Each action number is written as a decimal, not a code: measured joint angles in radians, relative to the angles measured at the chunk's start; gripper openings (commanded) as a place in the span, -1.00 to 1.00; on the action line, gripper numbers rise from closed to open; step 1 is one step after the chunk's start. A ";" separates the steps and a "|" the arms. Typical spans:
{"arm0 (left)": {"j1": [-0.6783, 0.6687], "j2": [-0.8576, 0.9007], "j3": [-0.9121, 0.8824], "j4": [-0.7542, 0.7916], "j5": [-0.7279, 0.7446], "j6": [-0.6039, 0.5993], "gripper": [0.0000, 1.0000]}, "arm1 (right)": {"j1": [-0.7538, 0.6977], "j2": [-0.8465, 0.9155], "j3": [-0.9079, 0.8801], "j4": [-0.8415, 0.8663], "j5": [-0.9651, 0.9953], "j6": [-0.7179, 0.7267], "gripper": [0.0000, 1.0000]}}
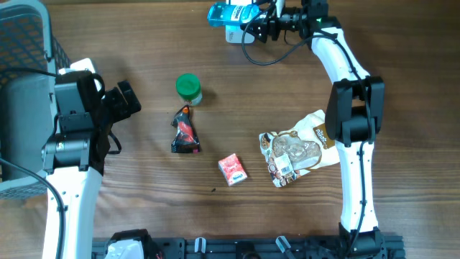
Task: Scan the item barcode
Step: 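Carry the bottle right and set it upright at the table's right edge, then move the right gripper left and lower it onto the PanTree nut bag, then grasp the PanTree nut bag with the right gripper and lift it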
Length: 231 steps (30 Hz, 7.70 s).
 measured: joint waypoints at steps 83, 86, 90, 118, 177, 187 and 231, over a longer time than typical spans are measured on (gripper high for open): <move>0.000 0.000 0.000 -0.002 0.006 0.000 1.00 | -0.600 -0.596 -0.605 -0.551 1.525 0.834 0.67; 0.000 0.000 0.000 -0.002 0.007 0.000 1.00 | -0.581 -0.596 -0.605 -0.567 1.524 0.841 0.68; 0.000 0.000 0.000 -0.002 0.006 0.000 1.00 | -0.570 -0.596 -0.605 -0.594 1.516 0.864 0.68; 0.000 0.000 0.000 -0.002 0.007 0.000 1.00 | 0.216 -0.706 -0.568 -1.385 1.047 1.374 1.00; 0.000 0.001 0.000 0.033 0.060 -0.001 1.00 | 0.128 -1.053 -1.316 -0.636 1.151 1.704 1.00; 0.000 0.001 0.000 0.023 0.060 -0.001 1.00 | 0.128 -0.876 -1.313 -0.515 1.135 1.640 0.94; 0.000 0.001 0.000 0.023 0.060 -0.001 1.00 | 0.125 -1.348 -1.189 -0.868 1.035 1.653 0.16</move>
